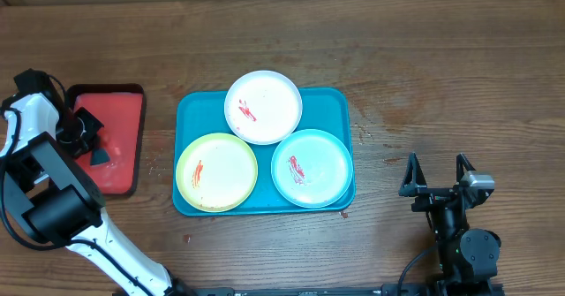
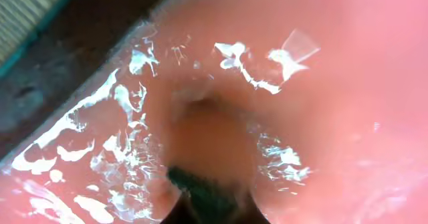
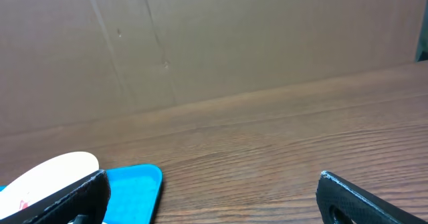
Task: Clean dirty plates on tray and stack at the side
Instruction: 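Press and rub the sponge in the red tray's liquid with the left gripper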
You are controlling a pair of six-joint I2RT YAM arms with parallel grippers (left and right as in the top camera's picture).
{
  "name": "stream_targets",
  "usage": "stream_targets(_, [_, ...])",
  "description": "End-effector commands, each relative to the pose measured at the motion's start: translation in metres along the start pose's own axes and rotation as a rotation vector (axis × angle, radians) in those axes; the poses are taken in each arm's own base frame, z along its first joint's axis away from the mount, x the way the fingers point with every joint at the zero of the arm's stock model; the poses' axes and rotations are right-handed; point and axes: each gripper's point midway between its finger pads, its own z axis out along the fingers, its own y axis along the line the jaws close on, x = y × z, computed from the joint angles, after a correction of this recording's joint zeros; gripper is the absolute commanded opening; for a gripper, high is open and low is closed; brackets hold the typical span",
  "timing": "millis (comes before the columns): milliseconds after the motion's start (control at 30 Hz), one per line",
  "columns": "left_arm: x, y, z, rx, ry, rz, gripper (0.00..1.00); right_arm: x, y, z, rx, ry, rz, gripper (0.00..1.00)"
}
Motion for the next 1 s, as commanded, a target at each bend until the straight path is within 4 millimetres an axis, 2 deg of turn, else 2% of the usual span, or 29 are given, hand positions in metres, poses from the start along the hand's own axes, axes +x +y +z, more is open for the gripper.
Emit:
stream_targets(0, [0.009, 0.001, 0.007, -0.009, 0.043, 0.02, 0.13, 0.002, 0.0, 0.0, 0.001, -0.003, -0.004, 1.0])
stream_targets(67, [0.015, 0.003, 0.007, -0.017, 0.068, 0.02, 0.75, 0.002, 0.0, 0.0, 0.001, -0.003, -0.004, 1.0])
stream_targets(100, [0.019, 0.004, 0.006, -0.021, 0.084, 0.019, 1.0, 0.002, 0.0, 0.0, 0.001, -0.003, -0.004, 1.0])
stream_targets(333, [0.056, 0.016, 0.0, -0.068, 0.235, 0.018, 1.0, 0.002, 0.0, 0.0, 0.001, -0.003, -0.004, 1.0])
stream_targets(367, [0.058, 0.016, 0.0, -0.07, 0.244, 0.018, 0.94, 0.002, 0.0, 0.0, 0.001, -0.003, -0.004, 1.0])
stream_targets(433, [0.059, 0.017, -0.001, -0.073, 0.25, 0.018, 0.72, 0.002, 0.0, 0.0, 0.001, -0.003, -0.004, 1.0])
stream_targets(467, [0.059, 0.017, -0.001, -0.073, 0.249, 0.018, 0.5, 0.002, 0.0, 0.0, 0.001, -0.003, -0.004, 1.0])
stream_targets(567, [0.058, 0.017, -0.001, -0.072, 0.246, 0.017, 0.04, 0.002, 0.0, 0.0, 0.001, -0.003, -0.004, 1.0])
stream_targets(667, [0.056, 0.016, 0.0, -0.07, 0.235, -0.001, 0.04, 0.002, 0.0, 0.0, 0.001, -0.003, -0.004, 1.0])
stream_targets(700, [0.053, 0.015, 0.001, -0.067, 0.224, -0.002, 0.06, 0.002, 0.0, 0.0, 0.001, -0.003, -0.004, 1.0])
stream_targets(733, [0.05, 0.014, 0.001, -0.063, 0.211, -0.002, 0.25, 0.002, 0.0, 0.0, 0.001, -0.003, -0.004, 1.0])
stream_targets(767, [0.047, 0.013, 0.002, -0.059, 0.198, -0.002, 0.68, 0.002, 0.0, 0.0, 0.001, -0.003, -0.004, 1.0])
stream_targets(800, [0.043, 0.012, 0.003, -0.055, 0.181, -0.001, 0.96, 0.002, 0.0, 0.0, 0.001, -0.003, -0.004, 1.0])
stream_targets(833, [0.037, 0.011, 0.004, -0.049, 0.157, -0.001, 1.0, 0.002, 0.0, 0.0, 0.001, -0.003, -0.004, 1.0])
stream_targets(967, [0.017, 0.004, 0.007, -0.021, 0.073, 0.018, 1.0, 0.002, 0.0, 0.0, 0.001, -0.003, -0.004, 1.0])
